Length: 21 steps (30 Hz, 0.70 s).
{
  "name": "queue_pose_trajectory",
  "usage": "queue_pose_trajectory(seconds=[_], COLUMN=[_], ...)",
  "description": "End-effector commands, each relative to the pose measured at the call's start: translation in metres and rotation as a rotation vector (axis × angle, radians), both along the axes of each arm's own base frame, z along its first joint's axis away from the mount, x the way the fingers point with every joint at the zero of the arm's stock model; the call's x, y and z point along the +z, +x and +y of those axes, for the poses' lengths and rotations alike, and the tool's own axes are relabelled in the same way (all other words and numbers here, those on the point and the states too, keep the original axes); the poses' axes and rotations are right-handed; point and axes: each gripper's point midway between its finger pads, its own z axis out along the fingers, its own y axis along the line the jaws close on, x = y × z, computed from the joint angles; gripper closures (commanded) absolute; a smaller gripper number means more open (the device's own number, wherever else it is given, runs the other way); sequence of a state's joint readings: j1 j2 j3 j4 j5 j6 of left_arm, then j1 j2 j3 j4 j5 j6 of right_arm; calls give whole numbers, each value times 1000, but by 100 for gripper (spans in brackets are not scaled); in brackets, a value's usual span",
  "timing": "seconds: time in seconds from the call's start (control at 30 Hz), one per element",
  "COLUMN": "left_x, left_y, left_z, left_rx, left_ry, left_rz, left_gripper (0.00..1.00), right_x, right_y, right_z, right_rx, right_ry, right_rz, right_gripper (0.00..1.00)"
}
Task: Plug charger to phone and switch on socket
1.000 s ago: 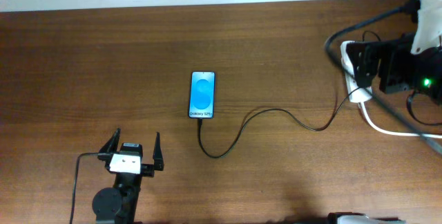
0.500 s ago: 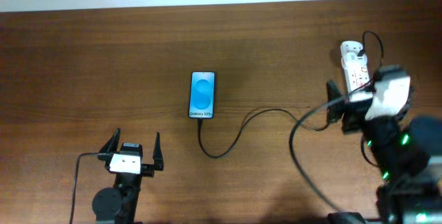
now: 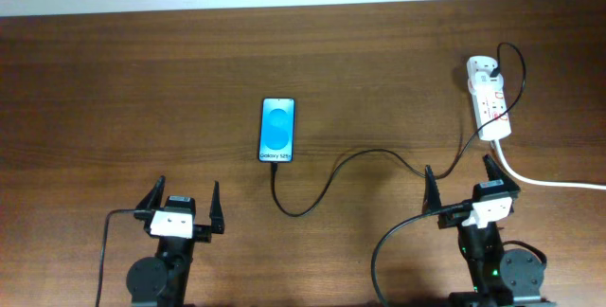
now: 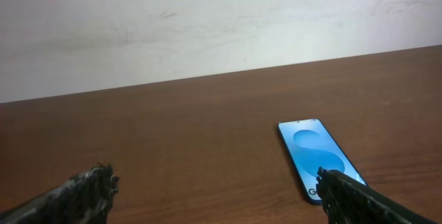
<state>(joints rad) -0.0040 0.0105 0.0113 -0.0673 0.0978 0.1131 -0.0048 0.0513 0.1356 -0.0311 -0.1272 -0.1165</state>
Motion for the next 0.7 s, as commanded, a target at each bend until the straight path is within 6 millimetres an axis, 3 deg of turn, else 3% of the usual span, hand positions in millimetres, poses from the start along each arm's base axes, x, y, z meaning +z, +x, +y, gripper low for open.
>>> queue_pose_trajectory(seconds=[0.0,0.2,0.5,0.6,0.67], left_x=[-1,-1,-1,-1,-1], left_y=[0,0,0,0,0], left_z=[1,1,1,1,1], left_rx=[4,4,4,4,4], left_ry=[16,16,16,16,16], left_rz=[1,1,1,1,1], left_gripper=[1,1,1,1,1], right_x=[-13,-25,-24,-64,-63], right_y=[1,4,4,5,5], right_z=[5,6,5,0,0], right_rx=[20,22,17,-11,-10], right_ry=[-3,-3,-3,-10,-8], right_rz=[-5,3,-36,127,122], right_gripper=[2,2,2,2,2])
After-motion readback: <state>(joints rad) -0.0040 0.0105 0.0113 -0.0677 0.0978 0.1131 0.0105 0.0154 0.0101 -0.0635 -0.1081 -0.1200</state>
